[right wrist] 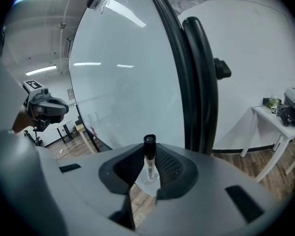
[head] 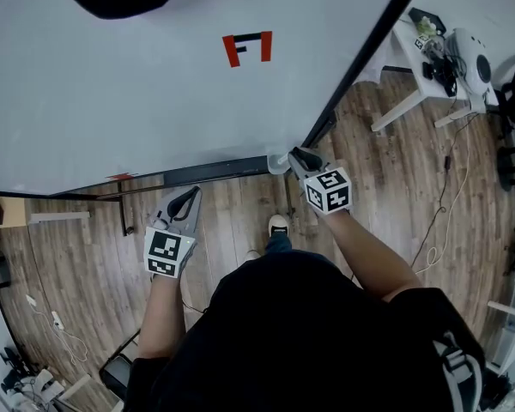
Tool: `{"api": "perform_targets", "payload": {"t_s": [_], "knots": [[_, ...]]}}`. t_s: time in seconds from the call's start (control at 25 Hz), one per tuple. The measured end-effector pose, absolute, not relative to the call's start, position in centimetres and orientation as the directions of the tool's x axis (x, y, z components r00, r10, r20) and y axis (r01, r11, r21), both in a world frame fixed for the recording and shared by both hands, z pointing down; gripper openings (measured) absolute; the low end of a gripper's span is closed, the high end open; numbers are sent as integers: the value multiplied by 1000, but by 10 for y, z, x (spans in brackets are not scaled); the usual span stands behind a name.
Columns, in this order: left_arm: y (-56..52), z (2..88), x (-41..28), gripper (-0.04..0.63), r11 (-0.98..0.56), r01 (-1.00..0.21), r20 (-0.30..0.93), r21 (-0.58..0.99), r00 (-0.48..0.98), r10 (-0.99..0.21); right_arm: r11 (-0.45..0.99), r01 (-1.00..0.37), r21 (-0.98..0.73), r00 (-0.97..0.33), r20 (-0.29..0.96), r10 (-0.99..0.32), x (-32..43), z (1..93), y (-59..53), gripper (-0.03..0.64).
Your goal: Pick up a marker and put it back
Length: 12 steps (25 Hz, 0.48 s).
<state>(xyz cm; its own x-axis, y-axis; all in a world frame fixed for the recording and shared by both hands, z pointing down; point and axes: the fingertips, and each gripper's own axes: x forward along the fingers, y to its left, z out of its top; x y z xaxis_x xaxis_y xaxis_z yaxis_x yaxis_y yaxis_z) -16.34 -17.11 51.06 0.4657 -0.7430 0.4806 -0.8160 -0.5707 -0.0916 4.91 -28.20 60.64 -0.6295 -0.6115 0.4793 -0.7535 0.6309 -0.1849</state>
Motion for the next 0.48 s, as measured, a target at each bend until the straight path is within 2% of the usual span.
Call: {"api": "perform_targets", "payload": {"t_s": [0.48], "knots": [[-178, 526, -162, 11, -565, -822, 505, -67, 461, -730, 654, -731, -194, -640, 525, -561, 37, 642, -287, 60]]}}
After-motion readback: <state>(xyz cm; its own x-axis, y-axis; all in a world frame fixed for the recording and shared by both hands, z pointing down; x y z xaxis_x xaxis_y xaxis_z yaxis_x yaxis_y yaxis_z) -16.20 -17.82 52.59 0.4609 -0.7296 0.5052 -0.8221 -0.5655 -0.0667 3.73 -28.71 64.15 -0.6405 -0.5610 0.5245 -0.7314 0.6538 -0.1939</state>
